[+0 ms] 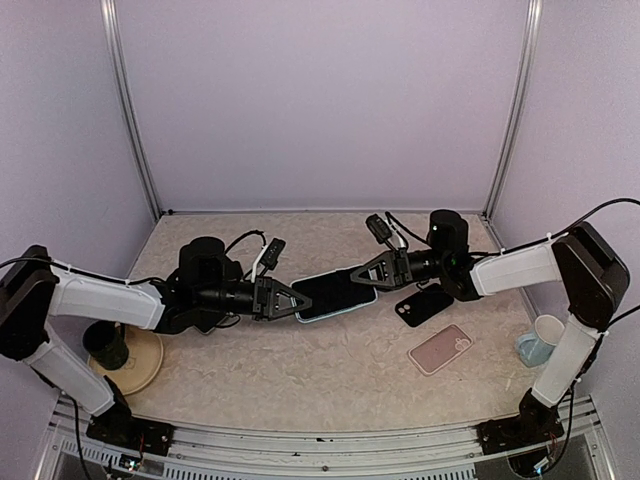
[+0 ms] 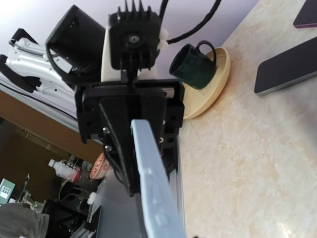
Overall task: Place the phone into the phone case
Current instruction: Press the phone case against the phone.
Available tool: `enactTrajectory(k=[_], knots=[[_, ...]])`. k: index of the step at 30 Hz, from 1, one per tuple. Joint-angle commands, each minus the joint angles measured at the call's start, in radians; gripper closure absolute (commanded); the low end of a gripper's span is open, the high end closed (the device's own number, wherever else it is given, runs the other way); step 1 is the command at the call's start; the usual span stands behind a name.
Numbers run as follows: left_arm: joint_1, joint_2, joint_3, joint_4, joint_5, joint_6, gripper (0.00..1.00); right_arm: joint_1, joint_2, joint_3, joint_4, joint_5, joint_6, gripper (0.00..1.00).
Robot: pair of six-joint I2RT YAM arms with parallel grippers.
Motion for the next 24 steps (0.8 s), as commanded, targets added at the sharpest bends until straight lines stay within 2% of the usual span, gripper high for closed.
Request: enactTrajectory(k=[1,5,9,11,15,19,24], knots=[[0.006,-0.030,0.006,-0.051,-0.062,0.029,1.00,0.007,-0.027,-0.017,0.077,-0.042,0.034,0.72],[0.011,-0.031,0.001,-0.039,-0.065,0.026,1.00,0.027,-0.019,-0.017,0.074,-0.058,0.025,0.76],[0.020,-0.038,-0.003,-0.042,-0.077,0.030,1.00,0.042,-0.008,-0.017,0.077,-0.071,0.023,0.91],[0.024,-0.048,-0.006,-0.048,-0.080,0.036,0.93,0.048,-0.004,-0.017,0.080,-0.078,0.023,1.00],[0.026,-0.054,-0.008,-0.065,-0.074,0.044,0.74,0.049,-0.009,-0.013,0.090,-0.078,0.021,1.00],[0.024,-0.054,-0.013,-0.060,-0.040,0.039,0.58,0.049,-0.036,0.007,0.017,-0.034,-0.047,1.00],[0.016,-0.048,-0.033,-0.025,0.011,0.017,0.51,0.042,-0.079,0.028,-0.042,0.028,-0.110,1.00]])
